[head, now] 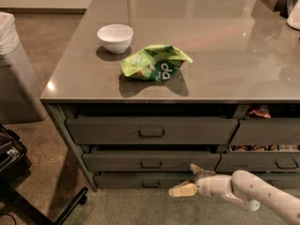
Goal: Close middle drawer
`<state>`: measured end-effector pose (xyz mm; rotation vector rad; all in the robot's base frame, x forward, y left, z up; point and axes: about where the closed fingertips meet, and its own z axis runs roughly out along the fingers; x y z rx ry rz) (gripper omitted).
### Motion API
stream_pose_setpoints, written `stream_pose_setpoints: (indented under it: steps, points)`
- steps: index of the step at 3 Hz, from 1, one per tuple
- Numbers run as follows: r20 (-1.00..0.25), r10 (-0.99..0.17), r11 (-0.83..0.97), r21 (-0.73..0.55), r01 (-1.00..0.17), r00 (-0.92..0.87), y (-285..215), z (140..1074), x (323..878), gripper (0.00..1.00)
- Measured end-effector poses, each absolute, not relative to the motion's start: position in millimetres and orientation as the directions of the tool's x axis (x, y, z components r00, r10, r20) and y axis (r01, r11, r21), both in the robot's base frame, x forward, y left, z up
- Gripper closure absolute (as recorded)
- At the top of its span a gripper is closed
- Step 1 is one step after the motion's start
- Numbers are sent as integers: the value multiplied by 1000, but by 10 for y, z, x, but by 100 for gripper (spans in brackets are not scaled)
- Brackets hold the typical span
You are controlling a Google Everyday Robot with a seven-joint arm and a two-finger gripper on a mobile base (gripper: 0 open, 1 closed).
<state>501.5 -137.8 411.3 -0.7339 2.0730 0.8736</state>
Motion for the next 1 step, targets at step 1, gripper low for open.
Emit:
stream_pose_setpoints:
  steps: [1]
  points:
    - [-809, -207, 601, 337, -724, -549, -1378, 4113, 5015, 0]
